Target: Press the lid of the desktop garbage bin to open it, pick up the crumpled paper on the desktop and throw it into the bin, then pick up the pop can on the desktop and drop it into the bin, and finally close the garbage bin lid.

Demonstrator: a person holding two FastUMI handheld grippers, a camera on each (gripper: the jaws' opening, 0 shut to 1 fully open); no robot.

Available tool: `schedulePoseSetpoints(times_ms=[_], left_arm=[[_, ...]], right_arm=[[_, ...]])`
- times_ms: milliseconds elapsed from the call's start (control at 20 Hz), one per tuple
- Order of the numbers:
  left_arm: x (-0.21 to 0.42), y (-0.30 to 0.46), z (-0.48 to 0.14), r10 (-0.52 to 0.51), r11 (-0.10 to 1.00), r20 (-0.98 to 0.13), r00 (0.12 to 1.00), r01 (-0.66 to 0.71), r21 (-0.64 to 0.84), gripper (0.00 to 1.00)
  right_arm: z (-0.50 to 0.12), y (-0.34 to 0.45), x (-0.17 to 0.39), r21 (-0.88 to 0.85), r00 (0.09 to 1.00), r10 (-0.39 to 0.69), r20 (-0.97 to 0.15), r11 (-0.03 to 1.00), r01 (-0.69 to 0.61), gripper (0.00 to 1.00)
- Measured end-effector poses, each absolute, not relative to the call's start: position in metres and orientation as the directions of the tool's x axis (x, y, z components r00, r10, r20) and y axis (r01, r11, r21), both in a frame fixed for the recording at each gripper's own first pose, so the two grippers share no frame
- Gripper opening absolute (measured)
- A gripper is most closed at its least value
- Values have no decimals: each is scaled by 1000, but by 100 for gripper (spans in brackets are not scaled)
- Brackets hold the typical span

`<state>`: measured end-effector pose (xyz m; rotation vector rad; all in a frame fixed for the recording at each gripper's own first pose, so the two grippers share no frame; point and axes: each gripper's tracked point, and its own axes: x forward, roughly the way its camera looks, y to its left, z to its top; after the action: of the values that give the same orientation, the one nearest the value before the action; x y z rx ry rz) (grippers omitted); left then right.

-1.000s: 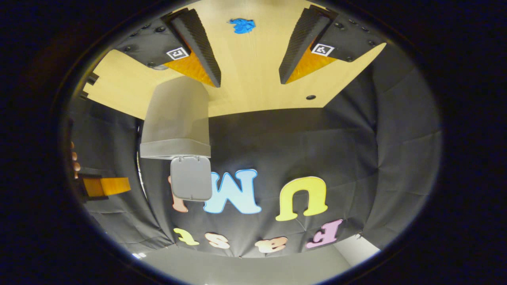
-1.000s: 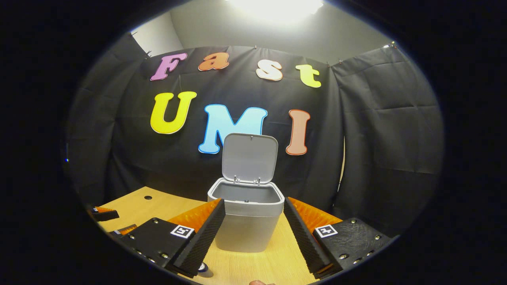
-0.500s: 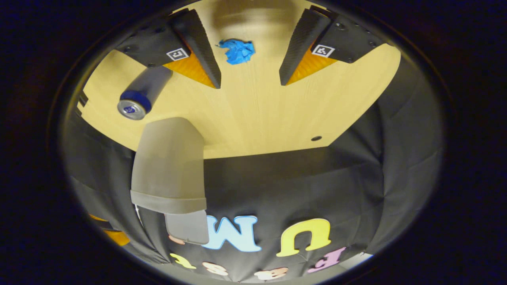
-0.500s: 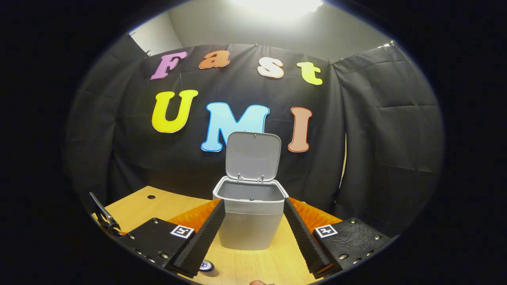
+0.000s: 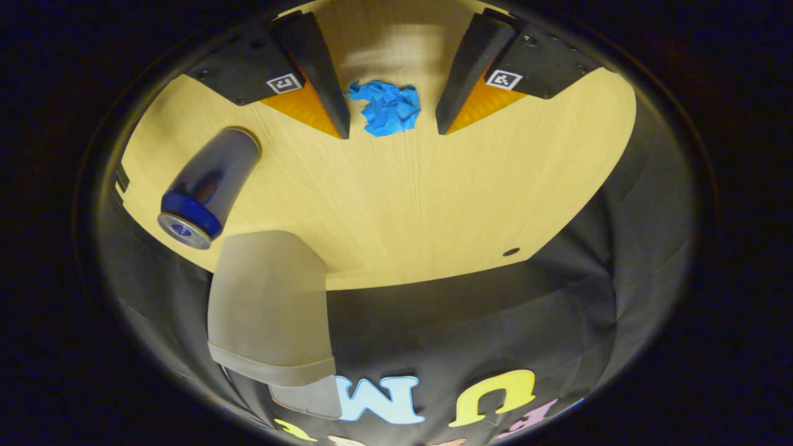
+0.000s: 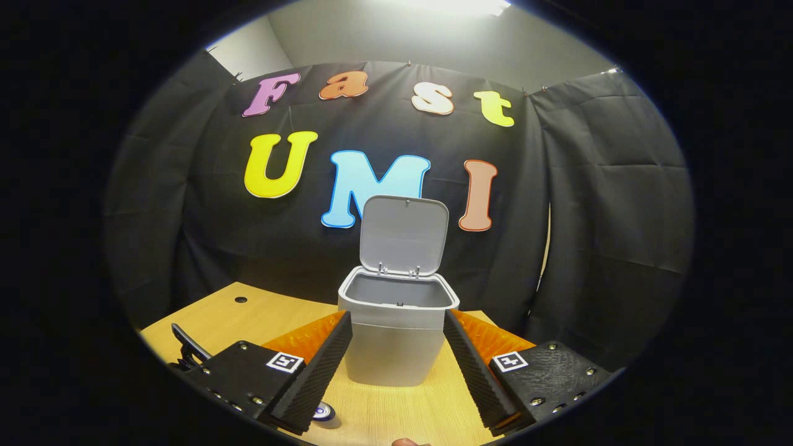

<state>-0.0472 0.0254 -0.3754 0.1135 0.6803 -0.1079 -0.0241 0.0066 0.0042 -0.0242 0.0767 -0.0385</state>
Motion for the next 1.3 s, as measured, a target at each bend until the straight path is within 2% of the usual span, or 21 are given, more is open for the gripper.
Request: schedulePoseSetpoints(times_ms=[50,100,150,350,500,600,750,850,900,950,1300], left_arm=[[-49,25,-377,-62,988,-638,767,139,70,89],[-48,26,-378,-59,988,-639,767,135,72,76],[-49,26,-380,-55,989,-644,763,132,72,86],[-50,25,-381,-38,991,-649,760,113,75,68],[-48,28,-380,-10,990,-650,760,97,98,60],[-49,27,-382,-8,991,-655,755,96,98,36],[-47,30,-381,2,989,-652,758,93,111,22],[-45,34,-379,19,988,-646,763,83,128,24],[-46,33,-379,18,989,-650,760,83,124,15],[-46,34,-378,17,989,-649,760,81,121,17],[-49,24,-351,14,993,-638,770,62,97,14]], right_arm=[[3,5,-24,-26,996,-42,-75,999,40,95],[4,2,-25,-23,996,-46,-73,999,44,95],[4,-1,-26,-19,996,-51,-71,999,50,95],[3,-13,-27,-5,995,-73,-68,997,73,95],[3,-19,-29,3,994,-82,-70,997,83,95],[1,-21,-30,6,994,-81,-73,997,82,95],[1,-22,-31,14,995,-77,-70,997,78,95],[2,-23,-31,17,995,-73,-62,997,74,95],[4,-24,-32,20,996,-70,-58,997,71,95],[4,-24,-33,21,996,-68,-53,997,69,95],[11,-38,-36,37,997,-69,-28,997,70,95]])
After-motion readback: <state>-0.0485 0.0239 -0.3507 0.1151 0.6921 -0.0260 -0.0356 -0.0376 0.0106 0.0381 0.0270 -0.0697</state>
